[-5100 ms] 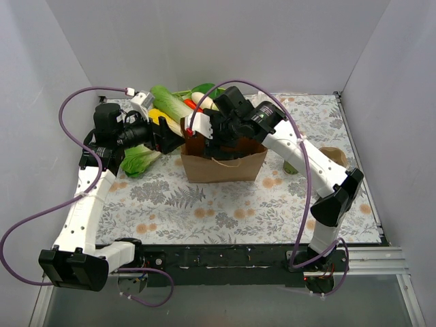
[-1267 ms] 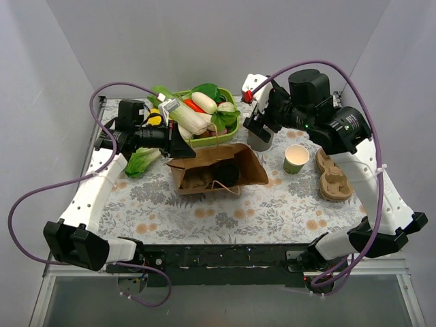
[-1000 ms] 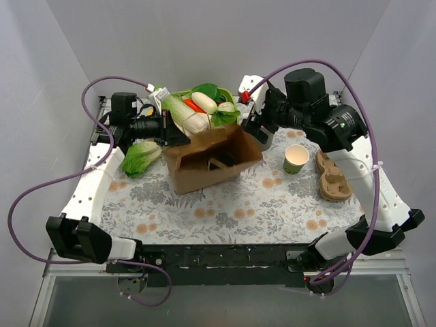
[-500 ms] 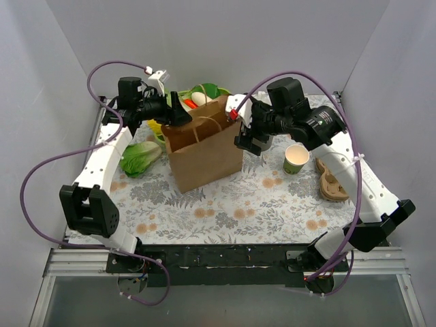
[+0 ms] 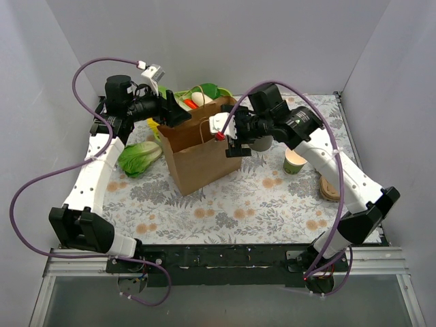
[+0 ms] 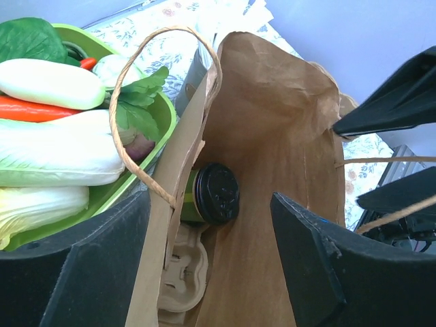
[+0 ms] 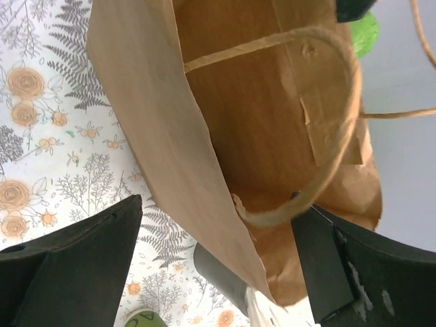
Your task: Pack the takeout coffee
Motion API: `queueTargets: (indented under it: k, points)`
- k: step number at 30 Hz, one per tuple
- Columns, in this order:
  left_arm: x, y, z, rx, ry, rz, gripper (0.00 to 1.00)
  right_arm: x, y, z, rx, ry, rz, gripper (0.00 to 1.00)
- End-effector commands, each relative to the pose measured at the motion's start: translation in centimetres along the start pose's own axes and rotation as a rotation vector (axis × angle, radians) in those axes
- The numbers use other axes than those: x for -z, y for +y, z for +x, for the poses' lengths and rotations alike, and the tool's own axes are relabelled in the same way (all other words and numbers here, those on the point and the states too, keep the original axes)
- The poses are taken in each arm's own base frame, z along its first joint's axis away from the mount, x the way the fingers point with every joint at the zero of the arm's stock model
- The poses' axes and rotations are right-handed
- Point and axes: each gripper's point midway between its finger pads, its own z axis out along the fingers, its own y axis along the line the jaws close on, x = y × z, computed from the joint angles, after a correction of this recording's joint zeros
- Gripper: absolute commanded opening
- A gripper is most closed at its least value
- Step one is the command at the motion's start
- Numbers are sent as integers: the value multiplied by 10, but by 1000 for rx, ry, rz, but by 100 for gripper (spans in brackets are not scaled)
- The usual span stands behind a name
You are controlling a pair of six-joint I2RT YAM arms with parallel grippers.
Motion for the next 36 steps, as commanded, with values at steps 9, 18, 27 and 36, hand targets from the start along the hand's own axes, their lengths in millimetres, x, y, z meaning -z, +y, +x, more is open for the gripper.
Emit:
queueTargets:
  k: [9, 18, 27, 36]
  points:
    - [39, -38, -59, -164, -166, -11, 75, -15, 27, 3, 43, 17, -156, 37]
    - [45, -29, -44, -195, -151, -76, 79, 5, 92, 7, 230, 31, -92, 1]
    - [44, -22, -21, -172, -124, -98, 80, 25, 161, 12, 356, 13, -112, 1]
    - [32, -14, -2, -120, -89, -74, 80, 36, 160, -2, 346, -13, -122, 1]
